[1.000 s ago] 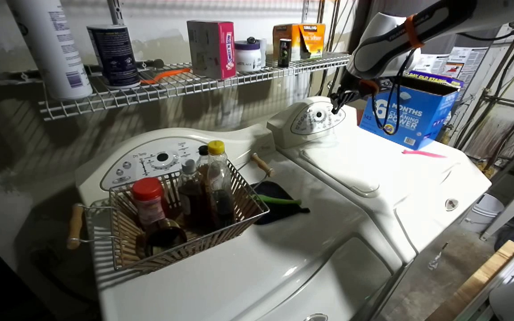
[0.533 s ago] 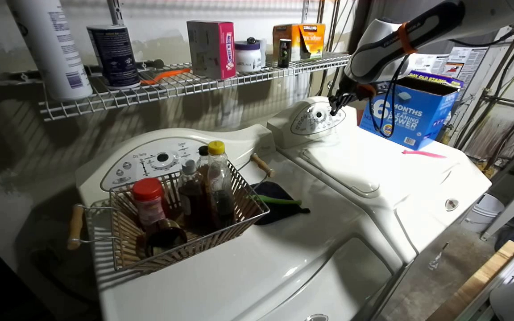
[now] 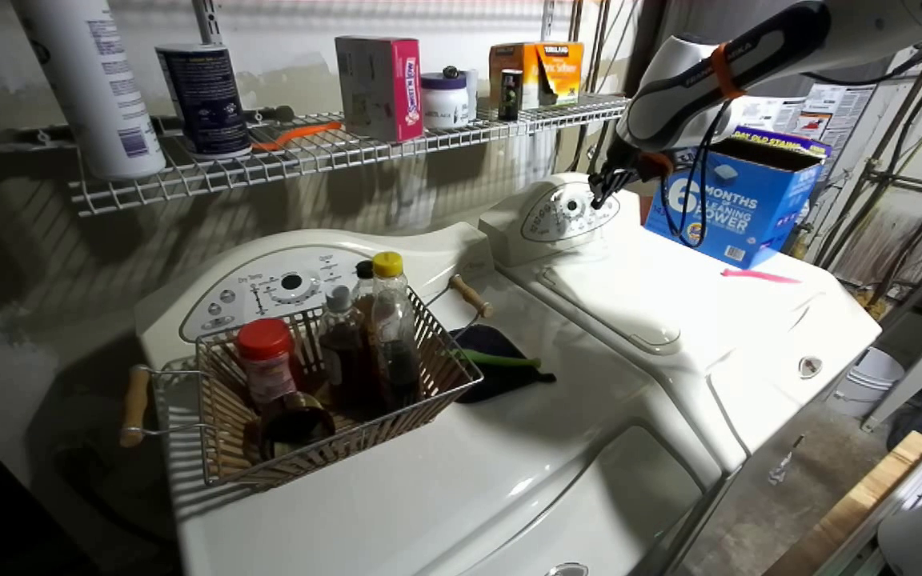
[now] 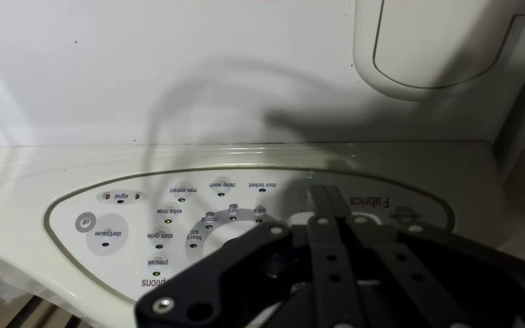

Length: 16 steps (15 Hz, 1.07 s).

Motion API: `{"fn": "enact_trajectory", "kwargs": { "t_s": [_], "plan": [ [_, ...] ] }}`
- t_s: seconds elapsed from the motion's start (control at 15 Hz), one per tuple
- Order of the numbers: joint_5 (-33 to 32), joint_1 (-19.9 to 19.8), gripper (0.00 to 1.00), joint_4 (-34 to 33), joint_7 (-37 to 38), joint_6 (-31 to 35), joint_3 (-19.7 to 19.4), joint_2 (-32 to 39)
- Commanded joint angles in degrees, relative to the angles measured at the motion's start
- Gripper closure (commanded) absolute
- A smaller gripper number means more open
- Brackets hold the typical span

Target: Press the third button from the left on the circular middle button display on the washing machine

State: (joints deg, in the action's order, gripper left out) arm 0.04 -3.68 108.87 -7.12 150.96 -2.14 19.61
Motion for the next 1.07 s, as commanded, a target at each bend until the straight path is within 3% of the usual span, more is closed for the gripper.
{"fn": "enact_trajectory", "kwargs": {
  "t_s": [0.0,1.0],
  "plan": [
    [-0.21,-0.44,1.0,-4.56,-0.59,-1.74,0.46,3.67],
    [-1.93,-0.64,1.0,-17.97,-2.97,-2.99,0.16,15.87]
  ]
}}
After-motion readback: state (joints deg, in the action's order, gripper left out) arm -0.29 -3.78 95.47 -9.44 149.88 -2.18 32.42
